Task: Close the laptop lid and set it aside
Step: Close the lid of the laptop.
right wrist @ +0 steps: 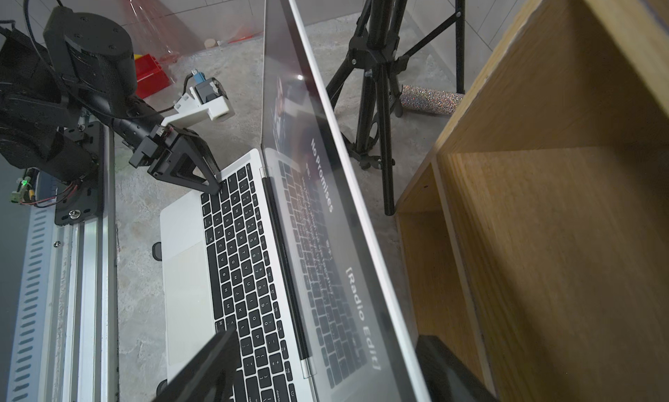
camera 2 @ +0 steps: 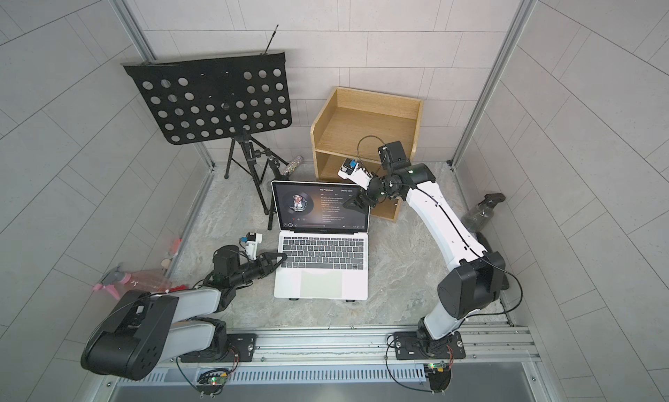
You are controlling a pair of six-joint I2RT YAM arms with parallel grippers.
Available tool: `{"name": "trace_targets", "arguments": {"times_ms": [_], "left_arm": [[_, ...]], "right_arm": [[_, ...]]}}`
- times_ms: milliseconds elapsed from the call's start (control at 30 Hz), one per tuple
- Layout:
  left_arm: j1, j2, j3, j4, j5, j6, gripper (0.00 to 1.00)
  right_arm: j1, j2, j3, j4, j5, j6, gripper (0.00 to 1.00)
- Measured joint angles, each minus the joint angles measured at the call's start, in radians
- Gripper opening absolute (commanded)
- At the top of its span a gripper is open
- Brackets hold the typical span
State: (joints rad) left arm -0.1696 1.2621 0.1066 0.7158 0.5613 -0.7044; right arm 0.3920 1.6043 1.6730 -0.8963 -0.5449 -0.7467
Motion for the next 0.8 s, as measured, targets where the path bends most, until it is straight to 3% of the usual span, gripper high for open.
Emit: {"name": "trace_targets", "arguments": {"times_ms": [800], "left_arm": [[0.000,0.000,0.000,0.000,0.005,0.005,0.32]], "right_arm": [[0.109,-0.151,-0.138,0.038,0.256,-0.070,0.70]]}}
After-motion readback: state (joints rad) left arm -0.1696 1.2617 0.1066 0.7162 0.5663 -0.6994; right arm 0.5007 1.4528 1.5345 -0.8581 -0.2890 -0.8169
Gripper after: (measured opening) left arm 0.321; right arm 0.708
